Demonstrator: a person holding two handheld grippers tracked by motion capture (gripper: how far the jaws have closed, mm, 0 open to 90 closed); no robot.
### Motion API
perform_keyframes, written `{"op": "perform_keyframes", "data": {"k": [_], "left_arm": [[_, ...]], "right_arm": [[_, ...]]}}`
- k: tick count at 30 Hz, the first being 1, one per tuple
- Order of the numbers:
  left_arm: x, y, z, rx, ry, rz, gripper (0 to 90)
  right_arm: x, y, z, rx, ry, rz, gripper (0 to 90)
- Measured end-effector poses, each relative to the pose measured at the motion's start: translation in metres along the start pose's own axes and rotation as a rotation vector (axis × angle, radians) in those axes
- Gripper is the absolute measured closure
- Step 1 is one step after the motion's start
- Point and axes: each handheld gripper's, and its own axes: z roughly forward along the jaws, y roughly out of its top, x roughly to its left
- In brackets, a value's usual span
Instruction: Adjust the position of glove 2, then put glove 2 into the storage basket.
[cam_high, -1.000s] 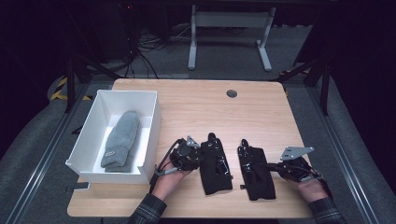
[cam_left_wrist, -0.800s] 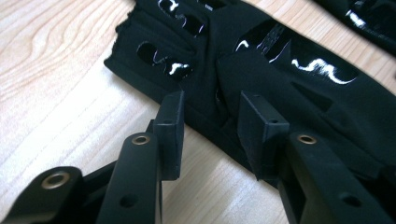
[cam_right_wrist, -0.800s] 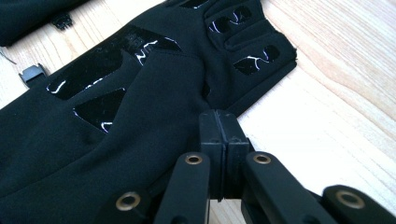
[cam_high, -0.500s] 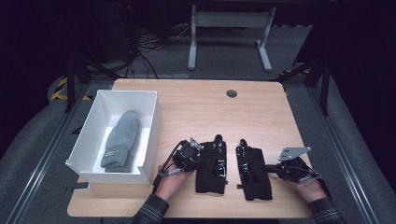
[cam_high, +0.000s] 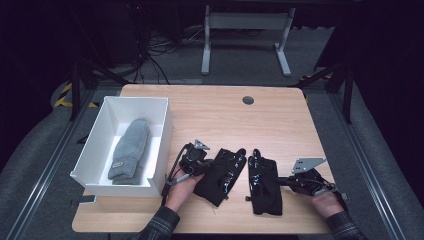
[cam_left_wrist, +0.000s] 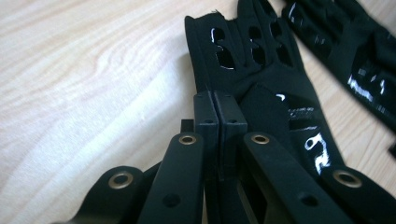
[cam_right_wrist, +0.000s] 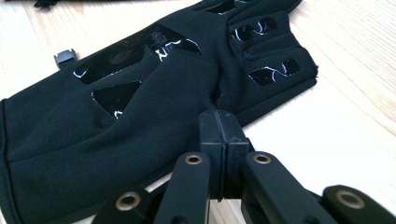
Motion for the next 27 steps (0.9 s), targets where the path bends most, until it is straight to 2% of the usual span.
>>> {"op": "perform_keyframes", "data": {"k": [4, 11, 20, 27], "left_arm": [[0.002, 0.004, -0.003, -0.036, -0.007, -0.018, 89.2], [0.001, 0.006, -0.01, -0.084, -0.08, -0.056, 89.3], [-0.006, 0.018, -0.018, -0.133, -0.129, -0.037, 89.3], [-0.011, 0.024, -0.022, -0.155, -0.148, -0.014, 89.4]], "right_arm": [[0.003, 0.003, 0.003, -0.005, 0.011, -0.006, 90.0], [0.01, 0.013, 0.011, -0.014, 0.036, -0.021, 90.0], [0.017, 0.026, 0.025, -0.017, 0.063, -0.039, 90.0], [0.025, 0.038, 0.037, -0.022, 0.079, -0.063, 90.0]]}}
